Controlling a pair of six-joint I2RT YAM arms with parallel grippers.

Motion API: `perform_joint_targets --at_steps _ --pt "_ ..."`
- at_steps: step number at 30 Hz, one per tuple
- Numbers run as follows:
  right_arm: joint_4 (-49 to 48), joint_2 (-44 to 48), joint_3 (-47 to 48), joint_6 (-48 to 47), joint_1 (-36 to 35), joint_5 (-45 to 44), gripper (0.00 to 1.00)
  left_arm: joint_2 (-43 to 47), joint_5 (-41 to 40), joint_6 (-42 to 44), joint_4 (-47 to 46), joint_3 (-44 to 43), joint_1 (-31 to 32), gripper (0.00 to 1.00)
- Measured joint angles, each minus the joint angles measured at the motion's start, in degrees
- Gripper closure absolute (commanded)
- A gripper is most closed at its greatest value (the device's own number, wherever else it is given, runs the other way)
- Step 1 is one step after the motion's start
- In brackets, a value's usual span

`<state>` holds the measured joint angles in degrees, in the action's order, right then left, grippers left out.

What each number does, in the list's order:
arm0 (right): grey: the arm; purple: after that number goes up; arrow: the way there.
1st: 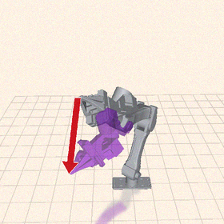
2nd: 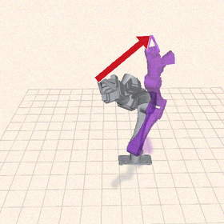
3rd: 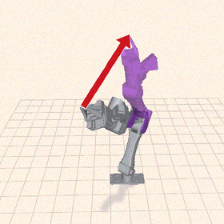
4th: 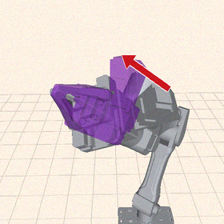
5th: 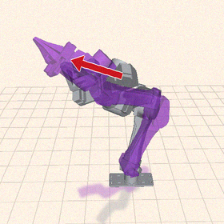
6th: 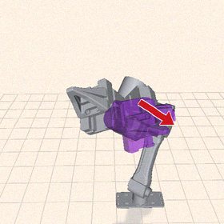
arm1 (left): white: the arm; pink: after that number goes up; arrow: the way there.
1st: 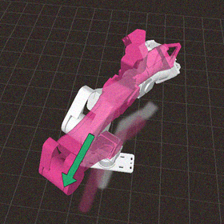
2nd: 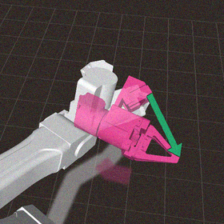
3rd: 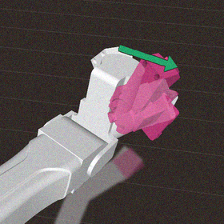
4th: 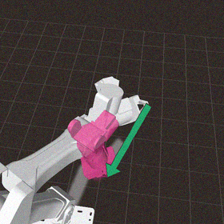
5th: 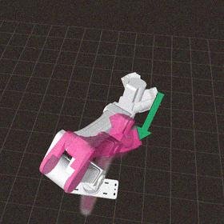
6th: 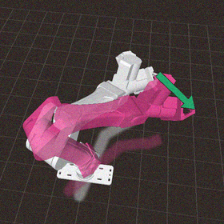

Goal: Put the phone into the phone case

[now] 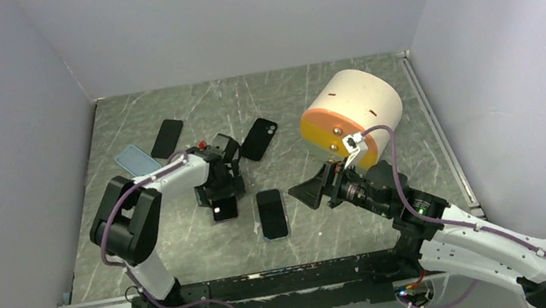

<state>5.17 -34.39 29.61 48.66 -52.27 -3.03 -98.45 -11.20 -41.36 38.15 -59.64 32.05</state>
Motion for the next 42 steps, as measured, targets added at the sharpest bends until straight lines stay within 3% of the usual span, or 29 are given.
perform_joint_targets --at_steps 6,16,21,29,38,42 --pt "0.02 0.02 0.0 0.04 0.0 -0.07 0.02 -1.22 -0.76 0.02 0.28 -1.46 1.05 0.13" --pt "1.03 0.74 0.0 0.68 0.0 -0.24 0.02 -1.09 -0.63 0.28 -0.83 -1.25 1.55 0.34" --pt "0.85 0.44 0.0 1.27 0.0 -0.35 0.02 -0.24 -0.74 0.46 -1.9 -0.26 1.57 0.5" --pt "1.44 -4.85 1.84 1.01 0.0 0.35 0.07 2.1 -0.63 1.9 -0.94 2.08 0.57 0.57" --pt "3.26 -20.83 18.16 -7.3 0.0 2.05 0.23 9.07 0.7 4.17 2.14 7.23 -5.62 0.58" --pt "3.37 -28.3 23.71 -12.81 -0.02 2.05 0.39 11.34 2.58 5.01 1.92 8.39 -8.52 0.58"
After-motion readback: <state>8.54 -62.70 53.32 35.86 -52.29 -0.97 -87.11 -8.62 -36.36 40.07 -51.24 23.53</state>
